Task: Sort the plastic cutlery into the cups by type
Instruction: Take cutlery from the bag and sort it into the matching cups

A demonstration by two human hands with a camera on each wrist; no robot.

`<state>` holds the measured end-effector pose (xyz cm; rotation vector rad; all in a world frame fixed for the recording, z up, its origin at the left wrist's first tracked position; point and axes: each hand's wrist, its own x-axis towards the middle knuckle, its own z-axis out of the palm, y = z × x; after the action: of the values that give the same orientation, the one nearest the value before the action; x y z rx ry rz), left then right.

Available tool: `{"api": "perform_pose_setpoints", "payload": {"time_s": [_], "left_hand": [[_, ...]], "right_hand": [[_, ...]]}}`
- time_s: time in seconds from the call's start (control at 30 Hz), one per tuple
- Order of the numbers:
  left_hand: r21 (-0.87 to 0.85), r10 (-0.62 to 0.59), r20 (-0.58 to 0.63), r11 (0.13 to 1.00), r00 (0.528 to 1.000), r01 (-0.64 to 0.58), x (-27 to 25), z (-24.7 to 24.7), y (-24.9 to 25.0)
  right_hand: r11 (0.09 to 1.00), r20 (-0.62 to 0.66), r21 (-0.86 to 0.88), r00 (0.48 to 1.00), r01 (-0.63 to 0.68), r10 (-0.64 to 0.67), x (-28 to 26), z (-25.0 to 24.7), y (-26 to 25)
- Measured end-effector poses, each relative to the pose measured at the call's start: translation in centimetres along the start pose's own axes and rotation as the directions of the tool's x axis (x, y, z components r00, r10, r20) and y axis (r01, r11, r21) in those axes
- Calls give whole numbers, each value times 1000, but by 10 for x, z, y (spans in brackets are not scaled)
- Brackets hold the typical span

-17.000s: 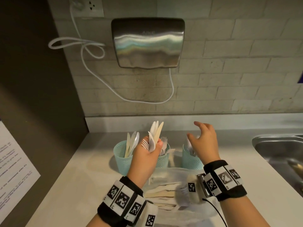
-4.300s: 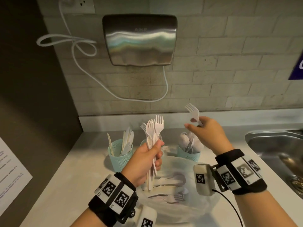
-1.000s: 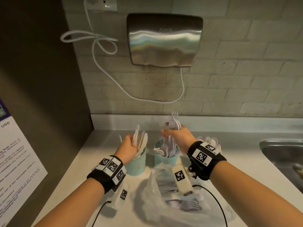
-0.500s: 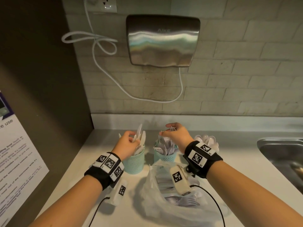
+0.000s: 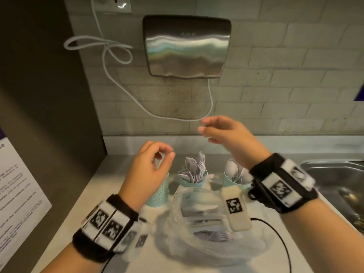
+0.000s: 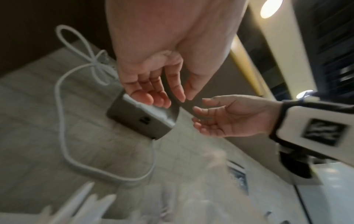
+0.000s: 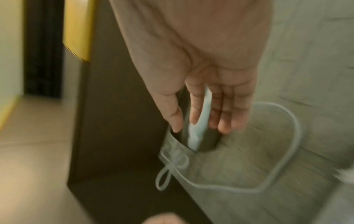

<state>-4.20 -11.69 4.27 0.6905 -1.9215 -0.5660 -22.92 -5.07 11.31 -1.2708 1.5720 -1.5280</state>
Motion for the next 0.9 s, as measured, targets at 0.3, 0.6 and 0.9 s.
{"api": "perform_pose_setpoints", "payload": {"time_s": [0.3,0.6,0.9], "left_hand": [[277,122,392,930,912,-244,-61,34,21],[821,-560,356,570,748,36,-65,72,-4],[657,-619,460,719,636,225,-51,59,-25]], "right_hand": [[629,-96,-773,995,-82,13,-97,-44,58],[177,-191,-948,916,-265,353,-92,-28,134],[300,-118,-917,899,-262,423,-85,-50,156]]}}
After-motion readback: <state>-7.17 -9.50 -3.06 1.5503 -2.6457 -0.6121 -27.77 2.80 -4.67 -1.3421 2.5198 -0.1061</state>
